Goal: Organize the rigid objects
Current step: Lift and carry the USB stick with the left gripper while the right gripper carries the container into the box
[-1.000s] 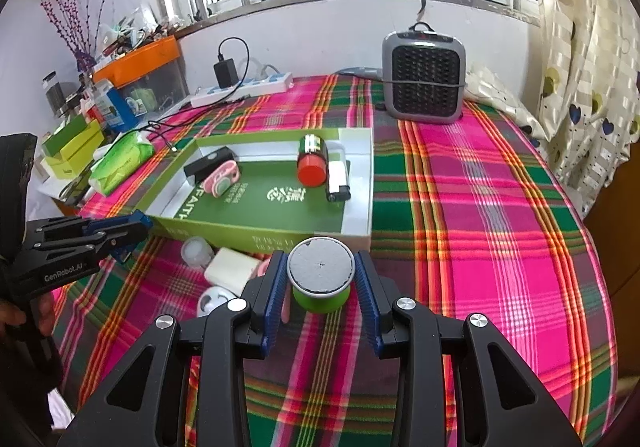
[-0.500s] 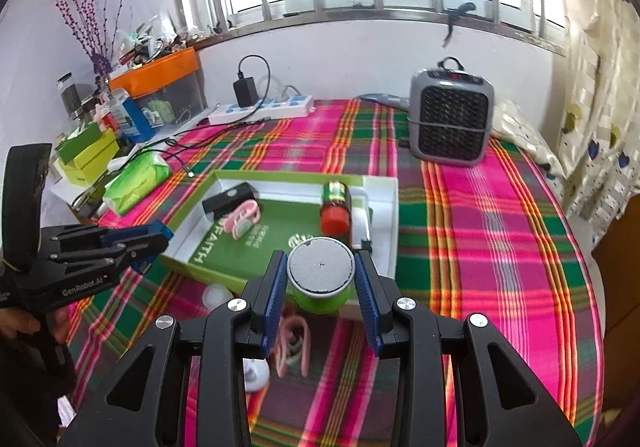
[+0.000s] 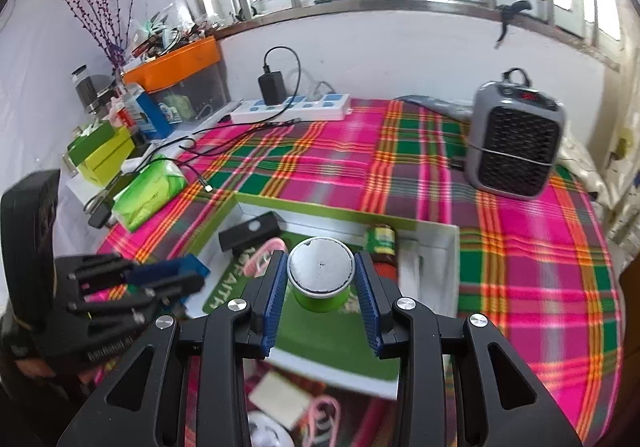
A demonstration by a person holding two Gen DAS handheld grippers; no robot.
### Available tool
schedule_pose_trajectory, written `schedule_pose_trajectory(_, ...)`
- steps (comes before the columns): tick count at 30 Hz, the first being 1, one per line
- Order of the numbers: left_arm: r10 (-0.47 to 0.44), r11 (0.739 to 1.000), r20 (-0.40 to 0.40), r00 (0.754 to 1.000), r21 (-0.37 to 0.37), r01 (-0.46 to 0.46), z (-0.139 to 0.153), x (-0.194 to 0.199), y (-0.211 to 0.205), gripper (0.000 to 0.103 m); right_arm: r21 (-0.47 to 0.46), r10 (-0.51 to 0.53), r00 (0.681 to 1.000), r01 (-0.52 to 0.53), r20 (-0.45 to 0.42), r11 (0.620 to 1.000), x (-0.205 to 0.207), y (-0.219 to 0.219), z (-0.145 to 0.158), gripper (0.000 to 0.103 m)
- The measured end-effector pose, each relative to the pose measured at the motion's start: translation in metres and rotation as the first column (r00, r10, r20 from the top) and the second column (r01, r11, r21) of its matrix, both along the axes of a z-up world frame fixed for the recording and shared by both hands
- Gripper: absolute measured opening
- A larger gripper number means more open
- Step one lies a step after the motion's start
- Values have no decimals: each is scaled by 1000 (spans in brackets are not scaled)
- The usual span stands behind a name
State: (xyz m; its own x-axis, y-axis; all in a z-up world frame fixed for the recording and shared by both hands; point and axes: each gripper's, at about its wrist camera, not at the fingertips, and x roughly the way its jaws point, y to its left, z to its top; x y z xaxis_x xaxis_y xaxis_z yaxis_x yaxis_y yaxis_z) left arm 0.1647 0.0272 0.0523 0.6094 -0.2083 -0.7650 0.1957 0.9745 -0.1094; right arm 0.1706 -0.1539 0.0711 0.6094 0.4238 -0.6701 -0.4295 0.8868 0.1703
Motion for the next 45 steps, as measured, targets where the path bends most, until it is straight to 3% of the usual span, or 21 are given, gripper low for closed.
schedule_pose_trajectory(15, 24, 1000, -48, 999, 21, -23, -21, 22, 1, 22, -30, 21, 993, -25, -120, 999, 58, 26, -35, 36)
schedule_pose_trajectory(45, 10, 999, -59, 998, 37, -7, -27, 29, -5, 22, -82, 45, 991, -56, -129, 995, 75, 43, -50, 36)
